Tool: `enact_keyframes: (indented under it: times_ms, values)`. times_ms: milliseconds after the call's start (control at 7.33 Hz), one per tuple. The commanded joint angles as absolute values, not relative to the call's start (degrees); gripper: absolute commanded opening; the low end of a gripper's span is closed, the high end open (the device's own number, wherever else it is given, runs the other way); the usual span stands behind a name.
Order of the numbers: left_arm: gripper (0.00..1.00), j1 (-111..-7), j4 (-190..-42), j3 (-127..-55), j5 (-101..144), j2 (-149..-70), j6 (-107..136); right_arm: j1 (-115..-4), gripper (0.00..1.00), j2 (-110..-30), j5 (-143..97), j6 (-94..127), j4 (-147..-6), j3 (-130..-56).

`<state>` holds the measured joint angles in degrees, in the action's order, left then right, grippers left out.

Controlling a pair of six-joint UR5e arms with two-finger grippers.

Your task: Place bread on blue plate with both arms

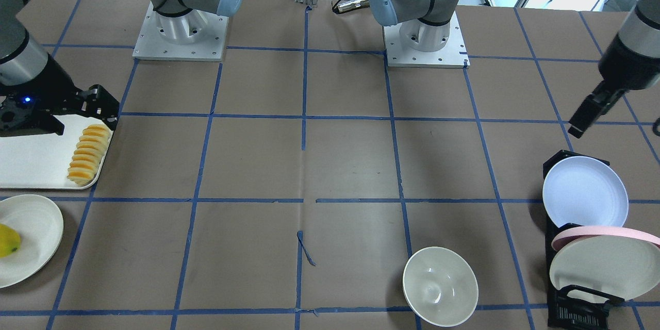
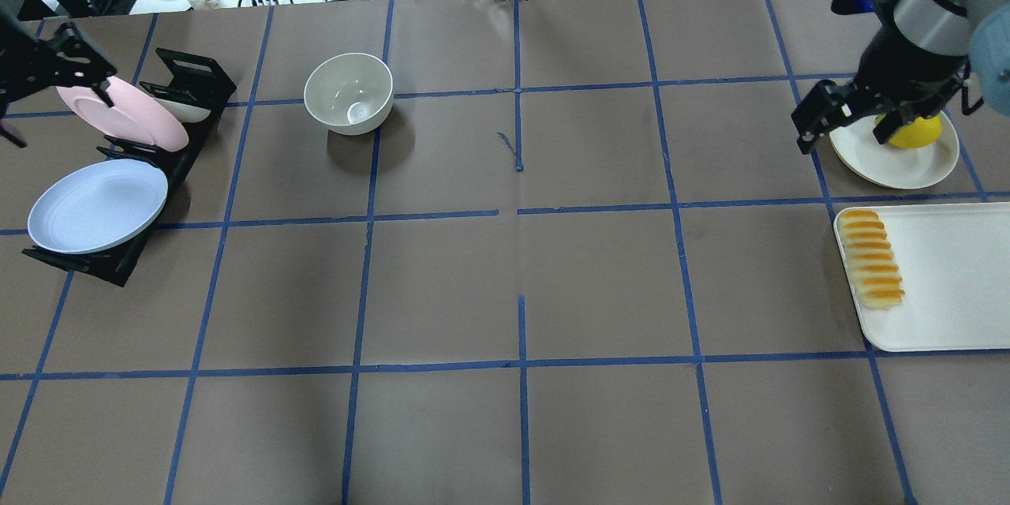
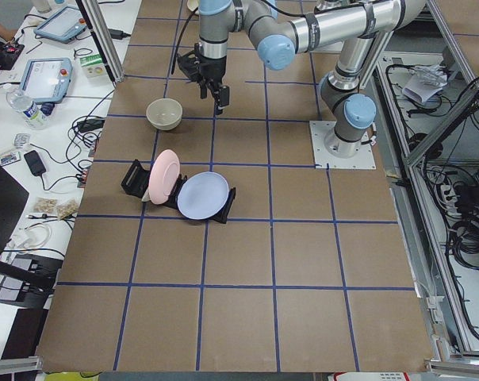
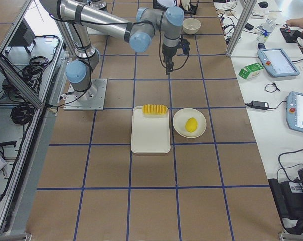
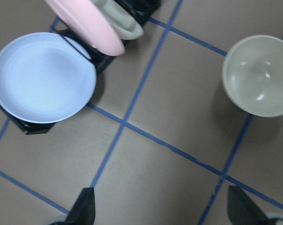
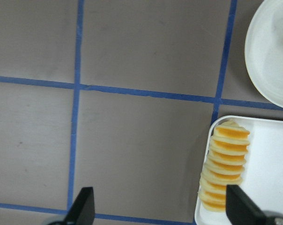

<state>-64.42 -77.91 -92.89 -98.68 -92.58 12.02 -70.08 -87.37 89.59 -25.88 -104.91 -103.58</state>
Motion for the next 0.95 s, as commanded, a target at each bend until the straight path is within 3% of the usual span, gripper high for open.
enact_keyframes:
  times_ms: [0,273,818]
  values:
    - [1.00,-54.71,-74.91,-92.99,-98.71,-99.10,4.61,-56.13,1.00,-85.27,88.51,-36.27,-121.40,-117.19]
    - [1.00,-47.32,-67.10,-92.21,-92.92,-107.62,-5.40,-54.50,1.00,-82.71,86.50,-37.69,-131.89,-124.17]
    - [0.97,-43.78,-62.51,-91.14,-92.29,-116.79,-9.83,-54.32,1.00,-77.88,86.14,-37.97,-132.10,-124.19]
